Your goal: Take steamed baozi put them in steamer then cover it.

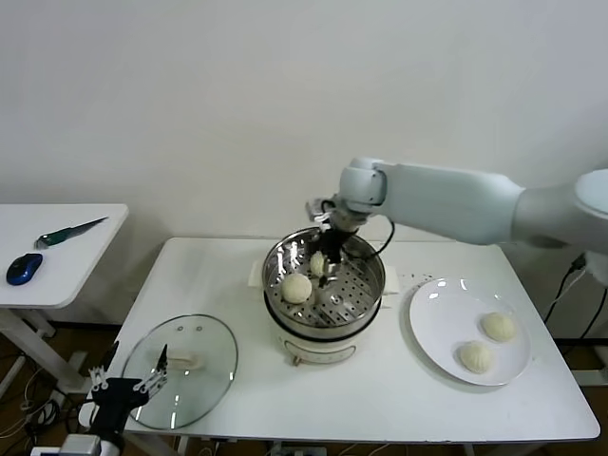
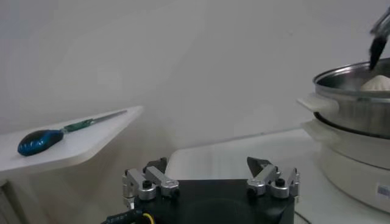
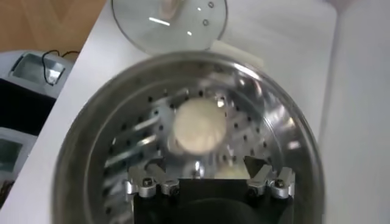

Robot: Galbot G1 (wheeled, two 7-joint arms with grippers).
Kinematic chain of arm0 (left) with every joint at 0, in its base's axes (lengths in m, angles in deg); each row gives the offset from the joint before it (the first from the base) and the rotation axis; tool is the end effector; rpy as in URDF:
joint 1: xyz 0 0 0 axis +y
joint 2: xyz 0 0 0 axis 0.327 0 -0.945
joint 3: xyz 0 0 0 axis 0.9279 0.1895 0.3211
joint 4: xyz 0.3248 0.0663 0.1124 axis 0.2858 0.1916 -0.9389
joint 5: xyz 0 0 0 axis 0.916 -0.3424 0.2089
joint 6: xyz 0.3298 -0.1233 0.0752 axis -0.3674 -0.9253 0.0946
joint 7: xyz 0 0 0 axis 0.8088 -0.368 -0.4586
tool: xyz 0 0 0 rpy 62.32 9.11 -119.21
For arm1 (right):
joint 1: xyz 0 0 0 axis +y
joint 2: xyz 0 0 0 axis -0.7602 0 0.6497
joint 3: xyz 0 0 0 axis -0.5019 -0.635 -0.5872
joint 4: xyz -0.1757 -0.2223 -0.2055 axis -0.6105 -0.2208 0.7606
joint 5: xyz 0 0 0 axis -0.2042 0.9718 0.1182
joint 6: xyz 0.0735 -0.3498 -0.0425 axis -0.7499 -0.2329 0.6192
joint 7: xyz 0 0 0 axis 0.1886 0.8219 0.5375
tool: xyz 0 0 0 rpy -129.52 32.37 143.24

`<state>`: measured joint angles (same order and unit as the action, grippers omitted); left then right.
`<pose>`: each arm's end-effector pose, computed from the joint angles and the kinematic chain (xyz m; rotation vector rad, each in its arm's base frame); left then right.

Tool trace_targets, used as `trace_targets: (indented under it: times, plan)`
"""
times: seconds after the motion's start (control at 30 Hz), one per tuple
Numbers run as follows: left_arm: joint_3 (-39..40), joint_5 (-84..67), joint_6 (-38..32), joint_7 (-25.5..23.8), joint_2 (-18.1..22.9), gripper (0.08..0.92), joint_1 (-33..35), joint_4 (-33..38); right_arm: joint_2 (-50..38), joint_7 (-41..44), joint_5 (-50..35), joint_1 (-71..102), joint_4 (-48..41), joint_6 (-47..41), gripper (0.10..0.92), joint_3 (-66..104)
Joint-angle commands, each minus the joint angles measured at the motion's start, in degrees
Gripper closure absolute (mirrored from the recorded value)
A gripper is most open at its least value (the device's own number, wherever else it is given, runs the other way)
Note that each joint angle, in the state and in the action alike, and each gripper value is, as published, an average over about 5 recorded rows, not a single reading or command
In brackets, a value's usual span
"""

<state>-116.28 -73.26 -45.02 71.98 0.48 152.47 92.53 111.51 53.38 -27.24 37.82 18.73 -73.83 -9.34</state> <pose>0.1188 0.1029 -0.2936 0.1141 -2.8936 -0.3060 0.5675 0.0494 -0.0366 1.5263 -1.4158 1.3430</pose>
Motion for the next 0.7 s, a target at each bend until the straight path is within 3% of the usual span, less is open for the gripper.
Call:
trace_targets:
  times: [0.03,0.17,0.4,0.7]
  plan:
    - [0.1,0.1,0.1,0.0,-0.1,0.177,-0.1,0.1,-17.1,3.6,0.2,-9.4,9.0,2.2,0.203,-3.2]
    - [0.2,0.4,0.5,0.1,0.0,0.177,-0.8,0.0,-25.9,4.7,5.6,-8.2,12.2,3.1,0.203,-3.5]
    - [0.1,1.0,0.8,0.1,0.3,0.177,-0.7,0.0,-38.0,6.5,22.2,7.9,13.6,5.7,0.203,4.9]
    - [-0.1,1.6,0.8,0.2,1.1,0.177,-0.3,0.1,-40.5,6.7,34.8,33.6,6.3,8.3,0.203,24.0]
